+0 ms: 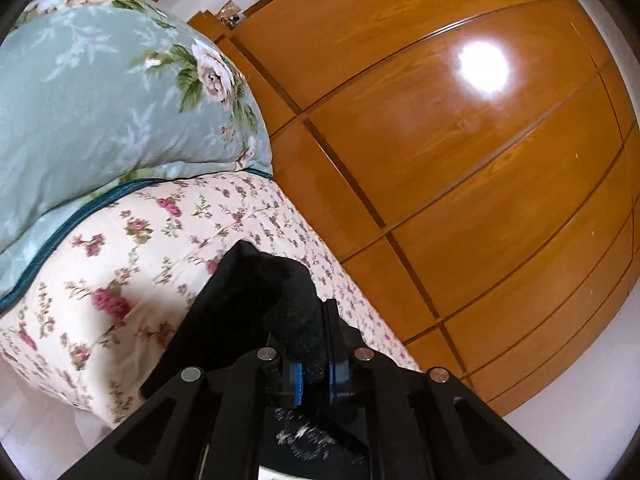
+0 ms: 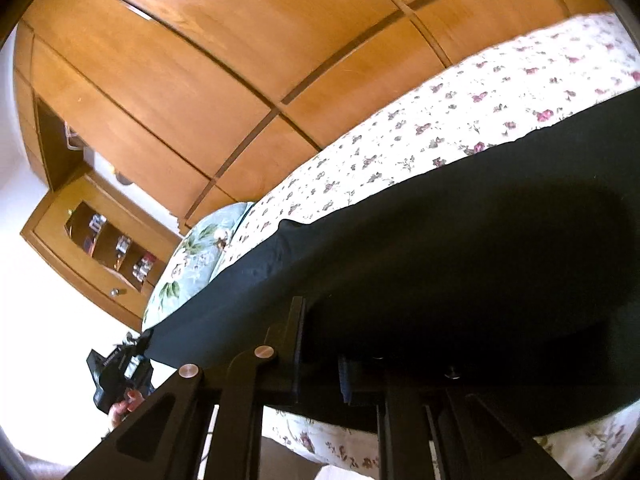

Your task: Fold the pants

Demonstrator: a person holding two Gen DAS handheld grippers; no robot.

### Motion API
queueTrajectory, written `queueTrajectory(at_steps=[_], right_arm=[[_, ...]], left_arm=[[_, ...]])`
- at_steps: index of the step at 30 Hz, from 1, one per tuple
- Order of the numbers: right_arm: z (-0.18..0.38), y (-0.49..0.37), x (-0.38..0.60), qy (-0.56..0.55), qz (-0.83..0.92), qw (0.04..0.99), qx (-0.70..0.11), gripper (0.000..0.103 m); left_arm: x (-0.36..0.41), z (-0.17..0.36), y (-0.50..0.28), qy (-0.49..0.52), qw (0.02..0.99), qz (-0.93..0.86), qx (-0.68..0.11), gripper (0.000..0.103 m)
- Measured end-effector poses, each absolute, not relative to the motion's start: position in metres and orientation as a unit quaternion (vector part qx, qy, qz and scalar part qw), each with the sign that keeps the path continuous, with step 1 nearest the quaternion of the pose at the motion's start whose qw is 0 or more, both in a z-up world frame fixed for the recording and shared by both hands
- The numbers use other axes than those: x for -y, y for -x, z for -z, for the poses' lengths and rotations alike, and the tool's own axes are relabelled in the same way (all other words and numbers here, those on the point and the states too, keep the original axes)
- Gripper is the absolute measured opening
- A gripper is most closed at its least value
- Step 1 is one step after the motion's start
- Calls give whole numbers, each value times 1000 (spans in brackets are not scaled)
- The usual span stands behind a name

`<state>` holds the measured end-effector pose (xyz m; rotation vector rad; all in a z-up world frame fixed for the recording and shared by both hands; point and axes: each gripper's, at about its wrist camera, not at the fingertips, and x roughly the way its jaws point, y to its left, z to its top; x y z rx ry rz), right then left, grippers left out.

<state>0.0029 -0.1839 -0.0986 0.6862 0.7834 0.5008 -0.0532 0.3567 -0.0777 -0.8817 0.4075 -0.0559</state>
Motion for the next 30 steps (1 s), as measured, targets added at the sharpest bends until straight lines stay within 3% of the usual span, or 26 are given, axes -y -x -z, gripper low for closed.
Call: queueTrajectory(at_steps=[4,6,11,14,17,18,19,22,30], right_arm=[[137,1,176,-310,-212,822,-429,13],[151,2,177,-316,-206,821,-428,8],[147,4,177,-315,-206,823,-425,8],[140,7,182,-309,-203,822,-433,14],[125,18,189,-280,-205,831,-434,29],[122,22,192,-273,-209,832,-435,38],[118,25,194,-266,-213,832,-438,40],[107,40,197,-249,-254,826,-438,40],[71,19,158,-181,-312,847,-391,40]], left_arm=[[-355,119,56,397,881,-26,-256,7],[-353,149,53,384,870,-50,-304,8],[-351,151,60,396,874,-57,-276,16],[-356,137,63,398,868,-97,-280,22],[-365,108,84,399,875,-171,-216,22],[-367,98,92,399,877,-183,-195,22],[-367,87,97,399,880,-194,-169,22],[-358,64,88,379,898,-165,-151,23],[-285,70,-11,276,916,-31,-291,23]])
